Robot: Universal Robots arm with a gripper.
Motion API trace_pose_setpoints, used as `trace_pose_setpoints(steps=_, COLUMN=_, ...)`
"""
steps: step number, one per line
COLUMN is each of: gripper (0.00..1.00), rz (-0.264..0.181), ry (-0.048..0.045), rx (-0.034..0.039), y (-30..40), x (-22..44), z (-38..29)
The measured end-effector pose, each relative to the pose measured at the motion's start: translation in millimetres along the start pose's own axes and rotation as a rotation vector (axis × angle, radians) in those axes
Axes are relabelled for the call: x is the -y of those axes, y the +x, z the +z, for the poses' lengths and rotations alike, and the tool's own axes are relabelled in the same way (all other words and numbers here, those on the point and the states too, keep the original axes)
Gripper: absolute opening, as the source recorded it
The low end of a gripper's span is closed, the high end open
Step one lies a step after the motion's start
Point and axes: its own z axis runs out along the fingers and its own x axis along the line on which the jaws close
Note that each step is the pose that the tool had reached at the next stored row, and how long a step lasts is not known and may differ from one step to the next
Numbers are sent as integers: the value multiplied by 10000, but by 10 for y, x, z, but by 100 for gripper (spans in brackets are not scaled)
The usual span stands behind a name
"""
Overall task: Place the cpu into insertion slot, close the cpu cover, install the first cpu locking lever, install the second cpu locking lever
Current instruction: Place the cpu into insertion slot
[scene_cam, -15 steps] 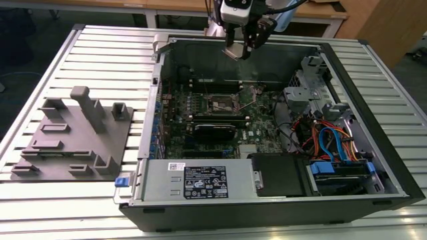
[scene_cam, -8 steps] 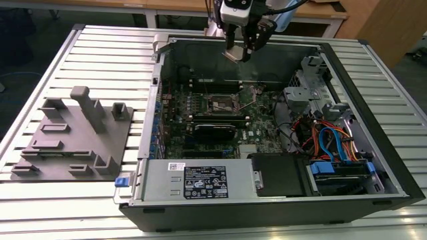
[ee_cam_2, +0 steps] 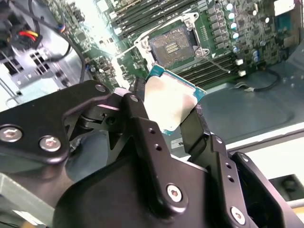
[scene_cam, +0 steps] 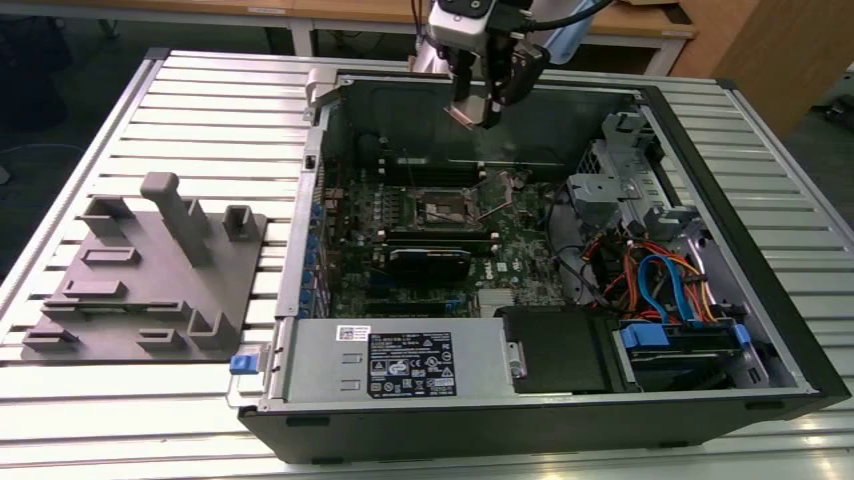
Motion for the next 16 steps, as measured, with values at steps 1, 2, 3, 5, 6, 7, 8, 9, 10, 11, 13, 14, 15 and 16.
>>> trace_pose_setpoints(steps=1, gripper=54, rz=179, ry=4, rx=10, y=0, x=0, z=2)
trace_pose_setpoints(steps=2, gripper=54, rz=338, ry=7, rx=19, y=0, x=0, z=4)
trace_pose_setpoints(steps=3, gripper=54, rz=448, ry=10, rx=26, y=0, x=1, z=4)
trace_pose_setpoints(steps=5, gripper=54, rz=464, ry=9, rx=26, y=0, x=0, z=5)
trace_pose_setpoints(steps=6, gripper=54, rz=464, ry=9, rx=26, y=0, x=0, z=5)
trace_pose_setpoints(steps=7, gripper=54, rz=465, ry=9, rx=26, y=0, x=0, z=5)
trace_pose_setpoints(steps=8, gripper=54, rz=465, ry=8, rx=26, y=0, x=0, z=5)
trace_pose_setpoints(steps=9, gripper=54, rz=465, ry=8, rx=26, y=0, x=0, z=5)
trace_pose_setpoints(steps=10, gripper=54, rz=465, ry=9, rx=26, y=0, x=0, z=5)
trace_pose_setpoints(steps=11, gripper=54, rz=465, ry=8, rx=26, y=0, x=0, z=5)
trace_pose_setpoints(steps=13, gripper=54, rz=469, ry=9, rx=26, y=0, x=0, z=5)
trace_pose_setpoints(steps=14, gripper=54, rz=484, ry=9, rx=27, y=0, x=0, z=5)
trace_pose_setpoints(steps=15, gripper=54, rz=519, ry=9, rx=29, y=0, x=0, z=5)
trace_pose_setpoints(steps=16, gripper=54, rz=578, ry=10, rx=32, y=0, x=0, z=5)
